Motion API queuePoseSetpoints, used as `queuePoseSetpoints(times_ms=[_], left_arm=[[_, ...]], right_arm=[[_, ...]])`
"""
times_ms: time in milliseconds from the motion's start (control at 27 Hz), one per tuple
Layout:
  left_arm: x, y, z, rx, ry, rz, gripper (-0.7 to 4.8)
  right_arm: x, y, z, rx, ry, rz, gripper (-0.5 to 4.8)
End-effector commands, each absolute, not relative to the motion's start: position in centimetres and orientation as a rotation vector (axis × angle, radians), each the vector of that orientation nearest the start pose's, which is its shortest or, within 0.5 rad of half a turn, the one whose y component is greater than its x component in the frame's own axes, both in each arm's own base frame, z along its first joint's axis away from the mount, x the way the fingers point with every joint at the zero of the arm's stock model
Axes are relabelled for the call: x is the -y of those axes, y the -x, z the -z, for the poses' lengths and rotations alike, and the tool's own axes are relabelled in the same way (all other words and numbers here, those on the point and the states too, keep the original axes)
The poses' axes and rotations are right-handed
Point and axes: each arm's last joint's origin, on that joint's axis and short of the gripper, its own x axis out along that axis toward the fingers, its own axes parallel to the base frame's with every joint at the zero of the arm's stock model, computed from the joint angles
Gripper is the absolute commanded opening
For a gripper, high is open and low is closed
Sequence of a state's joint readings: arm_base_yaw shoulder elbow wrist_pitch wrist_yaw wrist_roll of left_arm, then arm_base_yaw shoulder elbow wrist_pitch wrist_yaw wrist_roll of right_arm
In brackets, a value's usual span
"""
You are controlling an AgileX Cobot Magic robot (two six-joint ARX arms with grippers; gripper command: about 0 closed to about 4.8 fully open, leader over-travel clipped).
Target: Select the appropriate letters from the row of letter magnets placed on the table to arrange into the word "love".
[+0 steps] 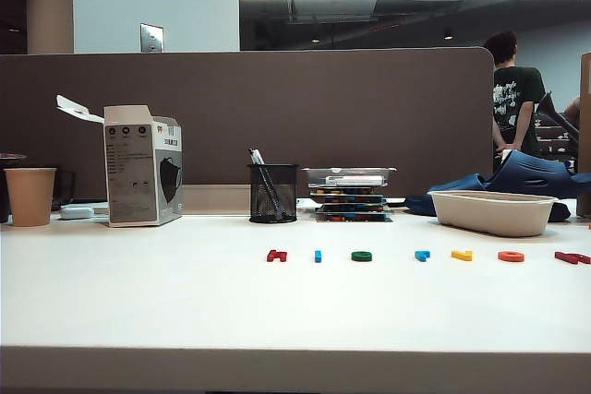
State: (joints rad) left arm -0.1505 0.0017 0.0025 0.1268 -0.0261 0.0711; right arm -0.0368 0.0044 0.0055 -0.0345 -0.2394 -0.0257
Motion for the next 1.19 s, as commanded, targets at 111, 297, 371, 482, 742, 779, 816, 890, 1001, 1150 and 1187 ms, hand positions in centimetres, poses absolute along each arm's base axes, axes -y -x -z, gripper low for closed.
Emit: queuePoseSetpoints(times_ms=[111, 297, 371, 482, 742, 779, 816, 890, 1001, 1150, 1187], left_arm=[[1.4, -9.5, -17.9, 0.145, -0.059, 0.123, -0.05], [1.4, -9.5, -17.9, 0.145, -0.059, 0.123, -0.05], [1.4, -9.5, -17.9, 0.147, -0.058, 0.124, -0.05], [1.4, -9.4, -18.5, 0.158, -0.006, 0.155, -0.05], [1.4, -6.6, -24.3, 0.044, 0.192, 0.29, -0.05], [1.2, -5.4, -26.3, 0.011, 0.194, 0.289, -0.05], [1.1, -4.6, -27.5, -0.012, 0.194, 0.287, -0.05], [0.9, -3.4, -29.7, -0.059, 0.194, 0.286, -0.05], [0.9, -2.3, -32.8, -0.134, 0.201, 0.311, -0.05], [1.2, -2.7, -37.8, -0.315, 0.249, 0.395, -0.05], [1.3, -3.0, -38.5, -0.35, 0.262, 0.405, -0.05]], right_arm=[[-0.3, -9.7, -16.2, -0.014, 0.026, -0.206, 0.04], [-0.3, -9.7, -16.2, -0.014, 0.026, -0.206, 0.04], [-0.3, -9.7, -16.2, -0.014, 0.026, -0.207, 0.04], [-0.3, -9.7, -16.2, -0.013, 0.026, -0.207, 0.04], [-0.3, -9.7, -16.2, -0.011, 0.026, -0.207, 0.04], [-0.3, -9.7, -16.2, -0.011, 0.026, -0.207, 0.04], [-0.3, -9.7, -16.2, -0.011, 0.026, -0.207, 0.04], [-0.3, -9.7, -16.2, -0.012, 0.026, -0.206, 0.04], [-0.3, -9.7, -16.2, -0.012, 0.025, -0.206, 0.04], [-0.3, -9.7, -16.2, -0.012, 0.025, -0.206, 0.04], [-0.3, -9.7, -16.2, -0.012, 0.025, -0.206, 0.04]])
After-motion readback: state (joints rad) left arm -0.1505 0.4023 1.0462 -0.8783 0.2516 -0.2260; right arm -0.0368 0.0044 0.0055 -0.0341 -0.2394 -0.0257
